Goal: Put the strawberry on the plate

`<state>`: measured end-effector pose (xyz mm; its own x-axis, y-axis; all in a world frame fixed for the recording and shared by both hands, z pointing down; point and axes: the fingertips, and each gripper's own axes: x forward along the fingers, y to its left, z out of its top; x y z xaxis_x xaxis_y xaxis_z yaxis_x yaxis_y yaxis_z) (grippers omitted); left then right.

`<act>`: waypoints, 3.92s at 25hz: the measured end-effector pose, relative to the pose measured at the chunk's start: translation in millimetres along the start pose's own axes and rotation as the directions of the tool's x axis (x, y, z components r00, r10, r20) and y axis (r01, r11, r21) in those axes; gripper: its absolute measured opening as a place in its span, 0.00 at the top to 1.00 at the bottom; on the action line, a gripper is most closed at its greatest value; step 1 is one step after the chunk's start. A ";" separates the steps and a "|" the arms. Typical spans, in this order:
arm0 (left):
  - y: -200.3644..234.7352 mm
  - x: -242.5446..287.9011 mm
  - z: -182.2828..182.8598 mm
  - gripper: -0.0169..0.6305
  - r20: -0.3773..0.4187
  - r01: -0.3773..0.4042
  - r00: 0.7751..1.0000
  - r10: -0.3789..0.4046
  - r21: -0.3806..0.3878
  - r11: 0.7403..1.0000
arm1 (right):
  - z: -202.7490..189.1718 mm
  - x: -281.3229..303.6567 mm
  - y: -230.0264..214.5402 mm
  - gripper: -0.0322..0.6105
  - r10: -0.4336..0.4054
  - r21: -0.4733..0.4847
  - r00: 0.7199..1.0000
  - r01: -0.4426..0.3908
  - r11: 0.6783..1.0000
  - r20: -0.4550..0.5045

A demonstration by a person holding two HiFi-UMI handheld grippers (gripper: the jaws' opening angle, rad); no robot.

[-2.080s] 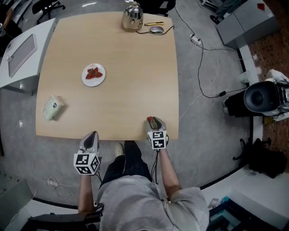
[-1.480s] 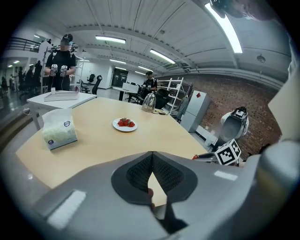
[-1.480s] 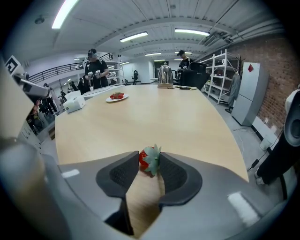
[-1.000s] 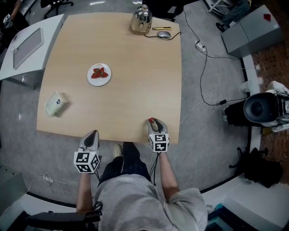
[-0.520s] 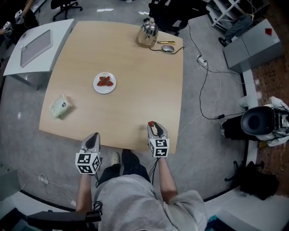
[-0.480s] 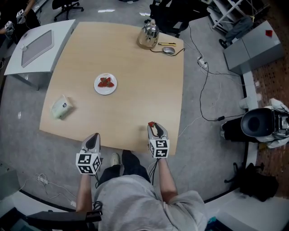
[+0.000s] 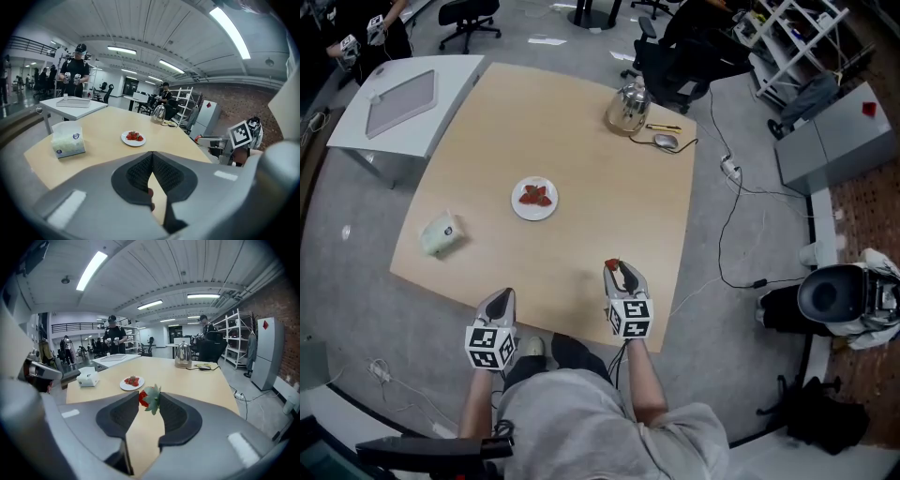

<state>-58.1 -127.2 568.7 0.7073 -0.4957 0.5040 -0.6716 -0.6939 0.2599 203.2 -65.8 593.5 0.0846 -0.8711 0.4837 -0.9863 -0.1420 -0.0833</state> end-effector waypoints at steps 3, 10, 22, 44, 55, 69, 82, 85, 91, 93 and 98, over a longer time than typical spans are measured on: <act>1.4 2.9 5.7 0.94 0.009 -0.018 1.000 0.018 -0.008 1.000 | 21.3 7.8 1.5 0.72 0.036 0.017 0.999 -0.036 0.999 0.025; 7.5 12.6 3.9 0.94 0.017 -0.070 0.997 0.070 -0.037 0.997 | 60.9 46.1 1.2 0.73 0.112 -0.014 0.990 -0.111 0.994 0.086; 21.7 21.2 -2.1 0.94 0.019 -0.150 0.988 0.152 -0.089 0.985 | 83.1 123.9 21.6 0.73 0.235 -0.108 0.970 -0.227 0.968 0.062; 54.9 63.2 -7.6 0.94 -0.051 -0.240 0.971 0.235 -0.134 0.962 | 56.4 246.4 41.7 0.73 0.368 -0.130 0.929 -0.370 0.920 -0.041; 62.1 83.2 -11.1 0.94 -0.085 -0.245 0.968 0.234 -0.149 0.958 | 43.3 280.2 47.5 0.73 0.399 -0.127 0.915 -0.404 0.906 -0.065; 75.1 89.3 -25.7 0.94 -0.127 -0.252 0.964 0.232 -0.172 0.952 | 27.5 305.4 56.1 0.72 0.406 -0.130 0.907 -0.418 0.899 -0.108; 79.8 94.3 -30.6 0.94 -0.142 -0.260 0.961 0.235 -0.193 0.946 | 21.3 312.0 63.4 0.72 0.419 -0.159 0.895 -0.441 0.883 -0.154; 79.3 94.5 -29.9 0.94 -0.142 -0.259 0.962 0.234 -0.191 0.947 | 20.7 312.5 64.1 0.72 0.417 -0.161 0.894 -0.442 0.882 -0.165; 79.7 94.3 -28.1 0.94 -0.137 -0.257 0.963 0.233 -0.189 0.948 | 19.2 314.7 64.4 0.72 0.409 -0.166 0.895 -0.437 0.884 -0.178; 79.7 94.1 -28.5 0.94 -0.137 -0.257 0.963 0.234 -0.190 0.948 | 19.1 314.9 64.3 0.72 0.407 -0.165 0.896 -0.436 0.885 -0.179; 78.9 93.2 -29.7 0.94 -0.140 -0.257 0.963 0.233 -0.193 0.947 | 18.5 313.9 64.5 0.72 0.404 -0.178 0.896 -0.434 0.883 -0.183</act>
<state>-51.7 -212.6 660.6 0.4937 -0.5656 0.6606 -0.8603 -0.4287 0.2760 168.8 -357.1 723.8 -0.3483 -0.7521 0.5595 -0.9329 0.3363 -0.1288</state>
